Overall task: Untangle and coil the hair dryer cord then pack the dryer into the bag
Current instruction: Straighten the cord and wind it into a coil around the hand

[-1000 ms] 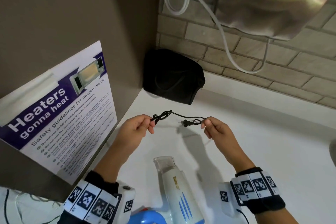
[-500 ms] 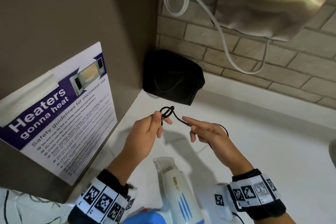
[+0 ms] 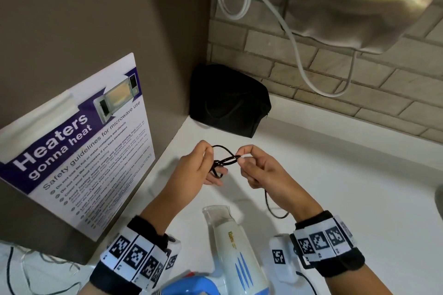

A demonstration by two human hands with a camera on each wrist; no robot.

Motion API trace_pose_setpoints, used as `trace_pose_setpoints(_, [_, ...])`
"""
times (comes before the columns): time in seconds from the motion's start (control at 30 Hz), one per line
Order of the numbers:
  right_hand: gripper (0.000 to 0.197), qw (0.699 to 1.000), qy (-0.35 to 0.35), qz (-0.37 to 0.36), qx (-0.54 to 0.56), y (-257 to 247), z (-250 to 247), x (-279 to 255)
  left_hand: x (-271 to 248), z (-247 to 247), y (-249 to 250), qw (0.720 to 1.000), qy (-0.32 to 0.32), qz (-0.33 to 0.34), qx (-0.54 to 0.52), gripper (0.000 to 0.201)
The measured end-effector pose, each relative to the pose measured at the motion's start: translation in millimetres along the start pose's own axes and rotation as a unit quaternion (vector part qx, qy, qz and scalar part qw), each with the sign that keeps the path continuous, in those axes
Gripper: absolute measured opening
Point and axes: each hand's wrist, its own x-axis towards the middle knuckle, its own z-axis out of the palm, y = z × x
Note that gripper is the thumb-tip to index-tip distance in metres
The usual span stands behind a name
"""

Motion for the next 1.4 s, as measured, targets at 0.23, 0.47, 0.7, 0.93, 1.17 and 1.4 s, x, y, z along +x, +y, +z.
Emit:
trace_pose_setpoints(0.23, [0.011, 1.0, -0.024, 0.006, 0.005, 1, -20, -12, 7, -5, -22, 0.996, 0.092, -0.021, -0.009, 0.007])
trace_pose_setpoints(0.47, [0.012, 0.999, -0.031, -0.012, -0.041, 0, -11, -8, 3, 12, -2, 0.917, -0.028, 0.157, 0.366, 0.011])
trace_pose_setpoints(0.7, [0.012, 0.999, 0.003, -0.007, -0.04, 16, -36, -18, 9, -17, -9, 0.953, 0.208, -0.017, -0.218, 0.029])
trace_pose_setpoints(0.93, [0.015, 0.997, 0.013, 0.006, -0.071, 16, -32, -15, 12, -21, -30, 0.897, 0.118, 0.094, 0.415, 0.034])
trace_pose_setpoints(1.17, [0.016, 0.994, -0.004, -0.013, -0.104, 11, -22, -10, 8, 16, -1, 0.976, -0.048, 0.084, 0.197, 0.019])
trace_pose_setpoints(1.4, [0.012, 0.997, 0.043, -0.017, -0.061, 35, -51, -22, 23, -26, -17, 0.94, 0.203, -0.01, -0.274, 0.03])
